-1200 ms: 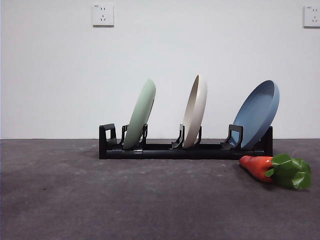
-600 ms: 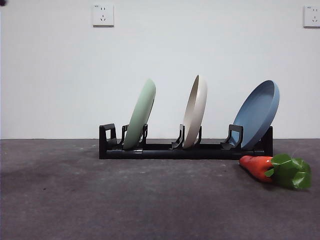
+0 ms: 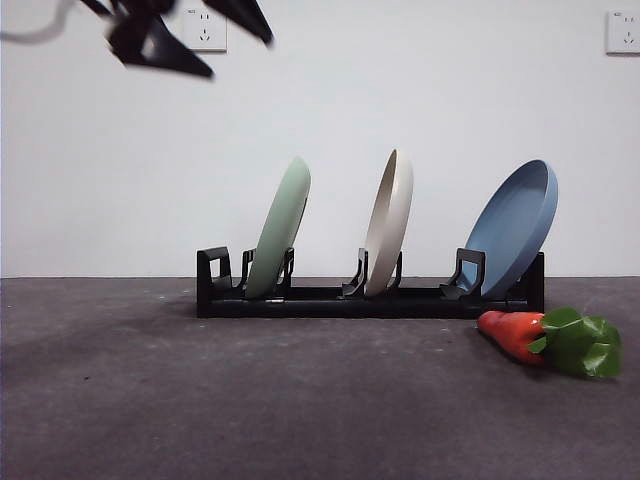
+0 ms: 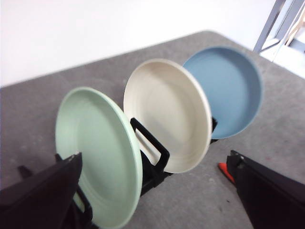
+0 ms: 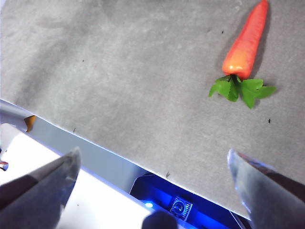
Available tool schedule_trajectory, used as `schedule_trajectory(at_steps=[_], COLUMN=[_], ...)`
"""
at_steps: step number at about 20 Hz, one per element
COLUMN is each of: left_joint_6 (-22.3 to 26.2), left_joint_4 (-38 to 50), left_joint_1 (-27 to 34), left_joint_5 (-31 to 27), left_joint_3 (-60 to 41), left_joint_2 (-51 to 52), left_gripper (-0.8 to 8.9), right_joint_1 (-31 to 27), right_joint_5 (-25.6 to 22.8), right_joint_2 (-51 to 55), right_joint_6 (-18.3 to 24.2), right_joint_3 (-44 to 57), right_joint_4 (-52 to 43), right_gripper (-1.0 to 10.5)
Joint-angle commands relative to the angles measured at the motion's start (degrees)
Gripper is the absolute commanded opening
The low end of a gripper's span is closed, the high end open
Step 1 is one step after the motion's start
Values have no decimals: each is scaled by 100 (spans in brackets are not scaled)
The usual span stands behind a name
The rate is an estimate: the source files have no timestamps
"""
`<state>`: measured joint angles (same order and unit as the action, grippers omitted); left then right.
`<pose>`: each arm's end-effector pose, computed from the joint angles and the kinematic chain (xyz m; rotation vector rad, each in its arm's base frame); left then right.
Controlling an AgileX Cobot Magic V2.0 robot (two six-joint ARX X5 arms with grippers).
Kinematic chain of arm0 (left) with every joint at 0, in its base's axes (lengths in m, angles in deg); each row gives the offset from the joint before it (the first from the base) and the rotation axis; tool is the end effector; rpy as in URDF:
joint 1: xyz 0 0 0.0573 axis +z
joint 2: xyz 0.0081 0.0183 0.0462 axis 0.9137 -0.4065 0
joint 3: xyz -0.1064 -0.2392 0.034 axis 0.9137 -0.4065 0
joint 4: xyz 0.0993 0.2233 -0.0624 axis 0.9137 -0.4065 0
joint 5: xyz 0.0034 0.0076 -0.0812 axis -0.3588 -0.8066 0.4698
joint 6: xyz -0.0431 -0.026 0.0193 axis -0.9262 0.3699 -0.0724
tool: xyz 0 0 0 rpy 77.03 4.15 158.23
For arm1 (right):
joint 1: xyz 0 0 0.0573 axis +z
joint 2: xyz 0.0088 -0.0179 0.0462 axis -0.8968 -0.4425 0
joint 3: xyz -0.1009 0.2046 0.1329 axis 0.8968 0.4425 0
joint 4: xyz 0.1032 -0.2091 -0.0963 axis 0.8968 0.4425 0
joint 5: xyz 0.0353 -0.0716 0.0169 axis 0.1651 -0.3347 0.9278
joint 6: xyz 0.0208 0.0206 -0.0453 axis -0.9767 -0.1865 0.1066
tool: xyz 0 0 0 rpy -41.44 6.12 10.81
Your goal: Take the green plate from the plate rack,put the plate on the table,take the carrot from the table,put the carrot in the plate
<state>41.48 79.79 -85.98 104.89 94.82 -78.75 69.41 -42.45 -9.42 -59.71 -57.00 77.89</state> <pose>0.3185 -0.1260 0.3387 0.0080 0.3920 -0.6830 0.0998 0.0249 0.3059 0.1585 0.8884 0.6154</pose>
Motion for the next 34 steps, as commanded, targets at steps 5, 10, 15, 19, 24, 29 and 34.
schedule_trajectory(at_steps=[5,10,15,19,24,29,34], left_joint_6=[7,26,22,-37,-157,-529,-623], left_joint_4=[940,1419,1438,1425,1397,1462,1414], left_joint_1=[-254,-442,-501,-518,-518,-507,-507], left_joint_5=[-267,-765,-752,-702,-549,-260,-291], left_joint_3=[470,487,487,487,487,494,505], left_joint_2=[-1668,-2201,-2406,-2406,-2402,-2302,-1902], left_gripper=[529,529,309,37,-8,-8,-8], right_joint_1=[13,13,13,13,13,13,13], right_joint_5=[17,17,17,17,20,20,20], right_joint_2=[-2,-2,-2,-2,-2,-2,-2], right_joint_6=[-37,-39,-39,-39,-39,-39,-37], right_joint_3=[-11,-11,-11,-11,-11,-11,-11], right_joint_4=[2,15,17,17,17,39,42], right_gripper=[616,594,594,594,594,594,595])
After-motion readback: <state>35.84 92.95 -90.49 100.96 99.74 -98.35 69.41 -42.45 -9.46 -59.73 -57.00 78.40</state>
